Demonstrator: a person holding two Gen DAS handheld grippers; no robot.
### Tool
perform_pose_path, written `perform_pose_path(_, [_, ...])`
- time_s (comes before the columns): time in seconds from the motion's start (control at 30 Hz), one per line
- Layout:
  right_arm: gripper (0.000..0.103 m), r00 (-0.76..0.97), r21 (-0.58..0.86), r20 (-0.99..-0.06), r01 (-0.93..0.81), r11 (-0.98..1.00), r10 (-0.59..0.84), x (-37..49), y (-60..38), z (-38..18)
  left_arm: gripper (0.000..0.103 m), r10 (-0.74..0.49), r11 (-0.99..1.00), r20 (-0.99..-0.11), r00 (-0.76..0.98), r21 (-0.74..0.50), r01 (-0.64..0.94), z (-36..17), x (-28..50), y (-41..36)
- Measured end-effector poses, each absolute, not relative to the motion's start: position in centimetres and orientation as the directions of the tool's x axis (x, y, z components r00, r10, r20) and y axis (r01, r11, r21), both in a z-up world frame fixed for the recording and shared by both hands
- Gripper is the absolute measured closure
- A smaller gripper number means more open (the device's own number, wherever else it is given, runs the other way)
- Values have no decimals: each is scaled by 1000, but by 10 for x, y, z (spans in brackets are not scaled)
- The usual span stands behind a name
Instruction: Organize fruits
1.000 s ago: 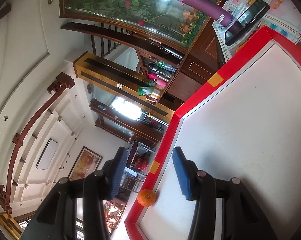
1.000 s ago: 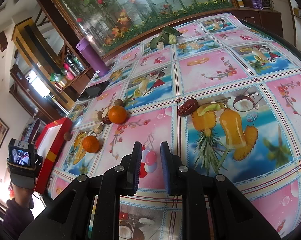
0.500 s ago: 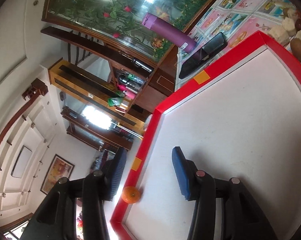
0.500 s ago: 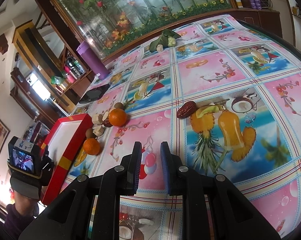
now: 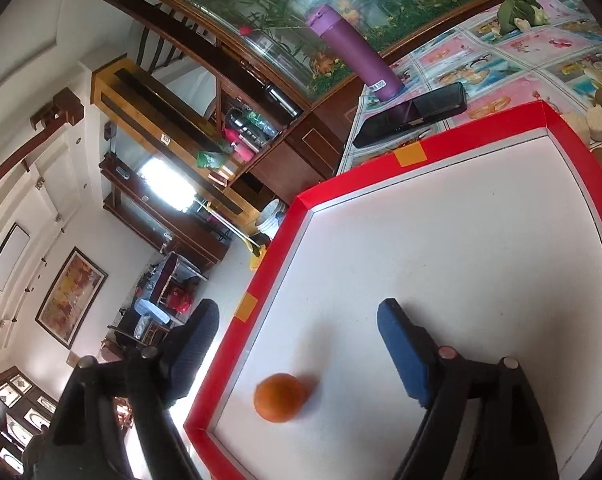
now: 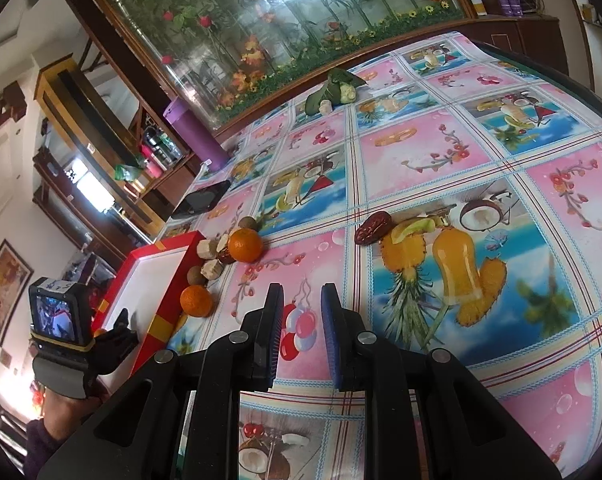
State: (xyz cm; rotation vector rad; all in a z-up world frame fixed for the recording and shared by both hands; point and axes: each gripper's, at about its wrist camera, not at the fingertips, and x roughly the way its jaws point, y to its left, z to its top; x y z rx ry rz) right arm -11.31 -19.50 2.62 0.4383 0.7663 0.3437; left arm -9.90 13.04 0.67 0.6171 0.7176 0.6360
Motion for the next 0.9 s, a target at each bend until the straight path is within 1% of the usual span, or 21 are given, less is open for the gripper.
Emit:
perform_pose_path(0.07, [78, 674, 507, -588, -123, 853, 447, -112, -201, 26, 18, 699, 652, -393, 597, 694, -307, 7, -100, 134])
perform_pose_path(0.1, [77, 675, 518, -585, -116, 848, 450, -112, -205, 25, 18, 707, 643, -386, 592, 699, -313, 7, -99, 136])
perform_pose_path(0.17, [77, 679, 529, -583, -100, 842, 447, -111, -209, 25, 18, 731, 619, -364, 577, 710, -336, 8, -98, 141])
perform_pose_path(0.3, [77, 688, 511, -591, -85, 856, 421, -111, -213, 26, 21, 756, 604, -370, 540, 713, -357, 7, -99, 152])
perform_pose_path(0.4, [77, 690, 485, -606, -75, 872, 396, -109, -215, 26, 21, 765, 597, -368, 528, 714, -366, 9, -99, 157])
perform_pose_path(0.5, [77, 682, 464, -626, -64, 883, 378, -107, -220, 25, 21, 766, 600, -378, 520, 710, -369, 10, -98, 159])
perform_pose_path(0.6, [76, 676, 408, -654, -64, 911, 340, -102, -221, 27, 21, 772, 601, -384, 506, 701, -384, 8, -93, 162])
perform_pose_path(0.63, [72, 674, 397, -660, -63, 915, 332, -100, -221, 27, 22, 773, 604, -393, 499, 698, -385, 8, -90, 164])
perform_pose_path(0.77, [71, 660, 381, -679, -60, 923, 323, -83, -220, 29, 23, 780, 598, -397, 483, 701, -390, 7, -80, 167])
perform_pose_path(0.87, [71, 637, 396, -690, -63, 916, 343, -68, -214, 32, 21, 758, 629, -430, 491, 680, -377, 8, -83, 168])
perform_pose_path(0.9, [71, 631, 393, -695, -67, 917, 344, -62, -210, 34, 18, 747, 643, -442, 497, 670, -370, 8, -85, 168])
